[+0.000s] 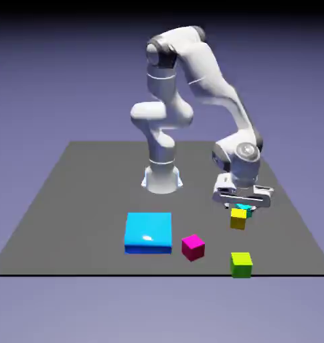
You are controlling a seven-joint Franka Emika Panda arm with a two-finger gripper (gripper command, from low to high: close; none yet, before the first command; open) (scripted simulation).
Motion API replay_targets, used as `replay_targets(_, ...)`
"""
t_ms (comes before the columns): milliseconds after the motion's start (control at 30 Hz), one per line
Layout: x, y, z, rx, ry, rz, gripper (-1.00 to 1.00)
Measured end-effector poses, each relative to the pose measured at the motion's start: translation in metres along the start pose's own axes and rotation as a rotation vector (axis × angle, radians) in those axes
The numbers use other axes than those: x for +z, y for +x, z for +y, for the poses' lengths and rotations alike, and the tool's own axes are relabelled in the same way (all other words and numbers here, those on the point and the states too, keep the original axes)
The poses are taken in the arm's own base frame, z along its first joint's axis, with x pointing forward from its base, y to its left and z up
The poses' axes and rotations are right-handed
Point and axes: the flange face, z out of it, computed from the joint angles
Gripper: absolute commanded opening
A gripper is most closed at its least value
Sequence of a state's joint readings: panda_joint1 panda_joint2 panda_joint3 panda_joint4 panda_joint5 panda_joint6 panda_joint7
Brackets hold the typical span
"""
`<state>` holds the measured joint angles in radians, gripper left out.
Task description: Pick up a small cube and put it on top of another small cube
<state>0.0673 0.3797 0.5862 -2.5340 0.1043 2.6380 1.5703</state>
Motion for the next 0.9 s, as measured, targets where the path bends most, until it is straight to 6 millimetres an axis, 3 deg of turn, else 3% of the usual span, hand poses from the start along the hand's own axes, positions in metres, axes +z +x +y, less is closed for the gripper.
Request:
replay_targets(33,0.013,0.001,0.0,0.0,-0.001,0.001,0.0)
replay_targets(67,0.019,0.001,0.0,0.0,-0.001,0.001,-1.0)
replay_targets(133,0.019,0.001,0.0,0.0,-0.001,0.001,-1.0)
replay_targets(300,-0.044,-0.003,0.004,0.0,0.0,0.0,-1.0)
replay_targets(367,-0.05,-0.004,0.005,-0.001,-0.001,0.0,-1.0)
replay_targets(633,-0.069,-0.101,0.032,-0.633,-0.154,0.152,-1.0)
replay_targets(700,-0.07,-0.107,0.035,-0.676,-0.167,0.164,-1.0)
replay_targets(833,-0.017,-0.094,0.034,-0.675,-0.166,0.166,-1.0)
replay_targets(867,-0.003,-0.092,0.036,-0.676,-0.167,0.165,1.0)
replay_targets(900,-0.003,-0.092,0.036,-0.676,-0.167,0.167,1.0)
